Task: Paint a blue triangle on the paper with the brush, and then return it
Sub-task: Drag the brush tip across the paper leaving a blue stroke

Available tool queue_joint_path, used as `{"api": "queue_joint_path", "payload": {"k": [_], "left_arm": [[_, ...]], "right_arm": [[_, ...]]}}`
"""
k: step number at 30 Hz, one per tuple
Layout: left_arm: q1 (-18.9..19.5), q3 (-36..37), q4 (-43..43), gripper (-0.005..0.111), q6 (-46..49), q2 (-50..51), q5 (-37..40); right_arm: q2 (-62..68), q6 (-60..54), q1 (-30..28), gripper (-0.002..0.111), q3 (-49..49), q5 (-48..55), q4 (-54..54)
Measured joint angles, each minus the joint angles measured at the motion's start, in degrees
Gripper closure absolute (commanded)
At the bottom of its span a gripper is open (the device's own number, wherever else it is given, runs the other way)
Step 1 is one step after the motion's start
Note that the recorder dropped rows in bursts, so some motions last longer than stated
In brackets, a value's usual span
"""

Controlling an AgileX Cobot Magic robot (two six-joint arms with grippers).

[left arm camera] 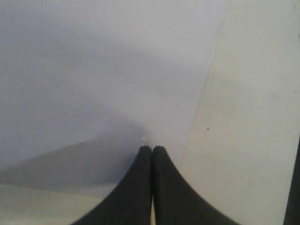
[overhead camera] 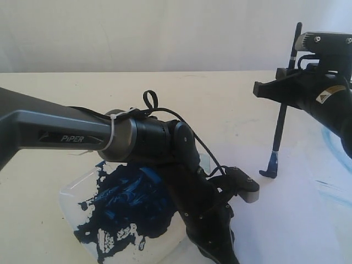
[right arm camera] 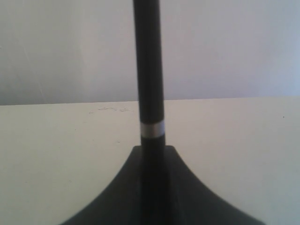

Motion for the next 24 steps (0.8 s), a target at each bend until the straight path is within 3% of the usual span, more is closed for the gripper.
{"api": "queue_joint_path", "payload": {"k": [24], "left_arm": [[0.0,0.0,0.0,0.107,0.0,0.0,0.0]], "right_arm": [[-4.1,-11.6,0.0,0.108,0.5,2.9,9.3]]}}
